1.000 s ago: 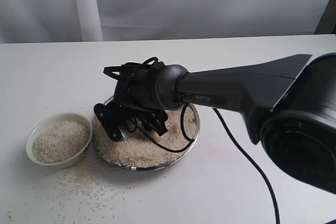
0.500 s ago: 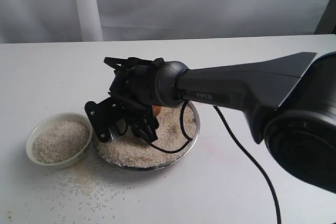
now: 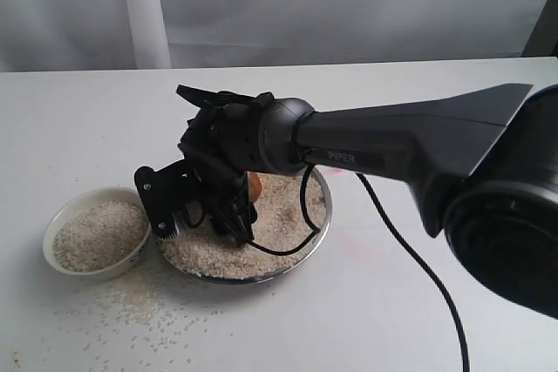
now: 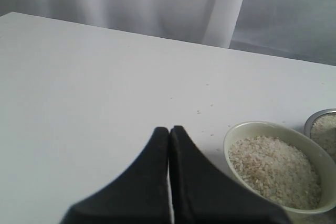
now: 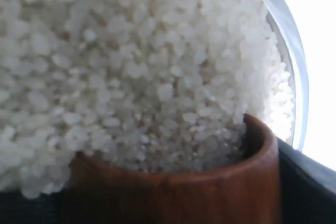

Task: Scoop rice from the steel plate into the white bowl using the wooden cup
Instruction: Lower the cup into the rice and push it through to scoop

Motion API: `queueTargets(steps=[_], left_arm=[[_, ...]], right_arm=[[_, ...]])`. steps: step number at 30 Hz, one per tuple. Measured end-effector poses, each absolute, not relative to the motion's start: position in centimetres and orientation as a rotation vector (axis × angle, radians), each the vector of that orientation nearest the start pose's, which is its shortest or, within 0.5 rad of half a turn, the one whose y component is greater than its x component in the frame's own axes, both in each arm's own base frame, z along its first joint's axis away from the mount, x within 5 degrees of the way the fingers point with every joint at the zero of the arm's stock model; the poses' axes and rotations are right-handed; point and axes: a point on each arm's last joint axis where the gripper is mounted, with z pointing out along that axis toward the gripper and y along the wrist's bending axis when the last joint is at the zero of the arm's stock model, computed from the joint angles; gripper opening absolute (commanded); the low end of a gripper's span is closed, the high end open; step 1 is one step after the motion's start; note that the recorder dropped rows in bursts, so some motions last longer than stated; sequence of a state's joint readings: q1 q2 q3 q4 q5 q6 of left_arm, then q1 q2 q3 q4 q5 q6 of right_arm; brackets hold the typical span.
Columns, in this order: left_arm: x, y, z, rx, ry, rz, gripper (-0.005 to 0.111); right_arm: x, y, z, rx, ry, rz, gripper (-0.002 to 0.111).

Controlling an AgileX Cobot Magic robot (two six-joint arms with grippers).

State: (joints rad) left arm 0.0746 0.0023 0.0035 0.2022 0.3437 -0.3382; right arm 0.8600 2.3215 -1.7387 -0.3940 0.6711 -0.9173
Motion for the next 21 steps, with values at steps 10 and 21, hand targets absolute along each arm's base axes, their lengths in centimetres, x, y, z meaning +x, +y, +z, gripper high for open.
queueTargets(steps=[10,21], left_arm=[[5.3,1.0,18.2,-0.250,1.809,0.010,0.000],[5.3,1.0,18.2,-0.250,1.809,0.010,0.000]], right_arm=[[34.2,34.9,12.3,-2.246,1.554,-0.281,0.000],[34.9,34.0,12.6,-2.182,1.617,-0.028,0.000]])
